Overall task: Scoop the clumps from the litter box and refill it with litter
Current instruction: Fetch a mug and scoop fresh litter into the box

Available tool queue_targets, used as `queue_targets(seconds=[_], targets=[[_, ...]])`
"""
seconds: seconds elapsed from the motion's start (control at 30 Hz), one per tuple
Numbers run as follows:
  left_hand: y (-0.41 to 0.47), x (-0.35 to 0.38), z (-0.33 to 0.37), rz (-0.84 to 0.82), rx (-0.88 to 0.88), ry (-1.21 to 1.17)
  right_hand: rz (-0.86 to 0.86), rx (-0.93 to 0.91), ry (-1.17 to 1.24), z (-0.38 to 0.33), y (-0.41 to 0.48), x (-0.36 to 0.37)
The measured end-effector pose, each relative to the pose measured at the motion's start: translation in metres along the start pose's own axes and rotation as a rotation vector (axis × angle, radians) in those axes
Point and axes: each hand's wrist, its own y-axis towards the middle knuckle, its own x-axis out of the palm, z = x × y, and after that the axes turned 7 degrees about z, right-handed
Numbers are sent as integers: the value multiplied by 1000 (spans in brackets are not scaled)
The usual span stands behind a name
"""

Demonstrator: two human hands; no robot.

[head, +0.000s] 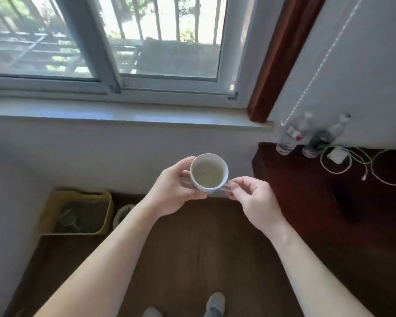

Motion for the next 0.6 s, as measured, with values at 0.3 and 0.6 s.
queue_targets(seconds=[0.3,0.6], targets=[[-109,-195,-71,364,-94,-10,-351,-63,47,-76,-25,212],[-176,-304,-118,583,-154,-8,-564,-88,55,-100,-38,354]])
